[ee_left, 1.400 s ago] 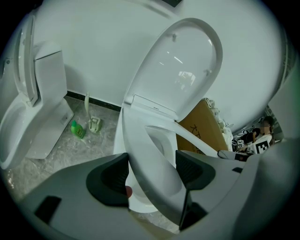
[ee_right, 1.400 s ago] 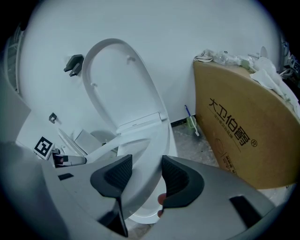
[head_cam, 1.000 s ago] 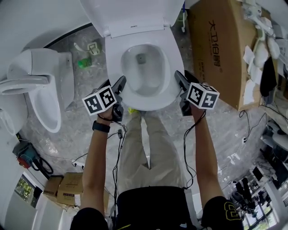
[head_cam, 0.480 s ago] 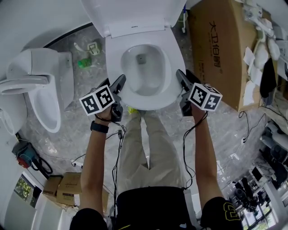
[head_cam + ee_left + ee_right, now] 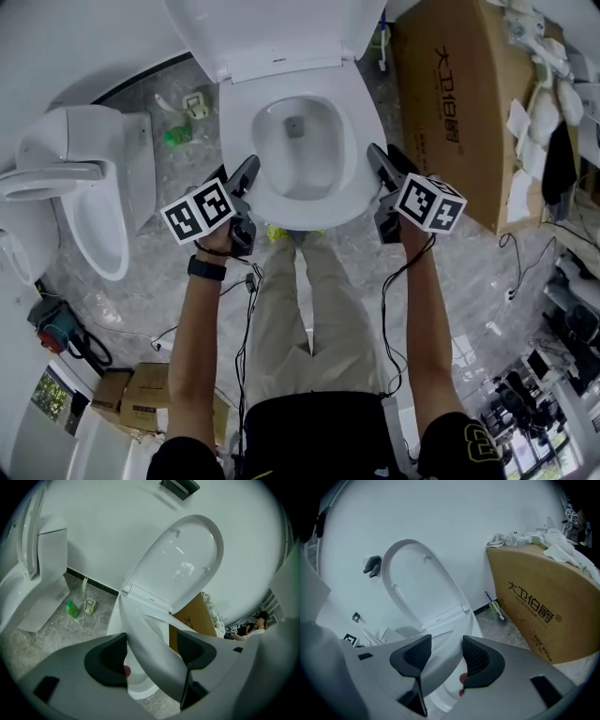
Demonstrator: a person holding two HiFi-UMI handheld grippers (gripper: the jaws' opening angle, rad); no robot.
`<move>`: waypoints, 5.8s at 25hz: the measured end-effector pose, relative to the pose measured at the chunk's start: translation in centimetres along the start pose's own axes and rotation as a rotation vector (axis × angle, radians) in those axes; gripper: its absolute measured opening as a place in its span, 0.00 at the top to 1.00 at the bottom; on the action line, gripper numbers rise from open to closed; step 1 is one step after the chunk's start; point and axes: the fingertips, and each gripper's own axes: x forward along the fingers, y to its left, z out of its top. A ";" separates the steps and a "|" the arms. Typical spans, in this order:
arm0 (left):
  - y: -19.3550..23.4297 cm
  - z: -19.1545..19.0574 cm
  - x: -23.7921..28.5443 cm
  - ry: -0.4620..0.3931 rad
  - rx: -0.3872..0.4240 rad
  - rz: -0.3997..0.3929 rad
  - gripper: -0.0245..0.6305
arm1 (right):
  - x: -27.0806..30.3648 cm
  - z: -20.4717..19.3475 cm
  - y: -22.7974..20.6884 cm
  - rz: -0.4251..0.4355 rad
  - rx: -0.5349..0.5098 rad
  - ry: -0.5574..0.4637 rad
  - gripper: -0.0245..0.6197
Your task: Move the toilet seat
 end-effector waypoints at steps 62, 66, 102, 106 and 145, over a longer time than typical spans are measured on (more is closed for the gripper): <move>-2.6 7.9 -0.7 -0.087 -0.249 -0.090 0.37 | -1.9 8.1 -0.6 -0.100 0.029 -0.159 0.67; -2.7 8.4 -0.7 -0.087 -0.263 -0.091 0.37 | -2.2 8.1 -0.7 -0.102 0.040 -0.170 0.68; -3.6 13.6 0.0 -0.058 -0.413 -0.094 0.34 | -0.8 11.1 1.3 -0.106 -0.037 -0.191 0.79; -3.7 14.0 0.1 -0.058 -0.426 -0.097 0.34 | -0.6 11.3 1.3 -0.114 -0.036 -0.189 0.80; -3.9 19.1 1.7 -0.055 -0.587 -0.059 0.31 | 2.4 16.4 2.7 -0.132 -0.035 -0.247 0.86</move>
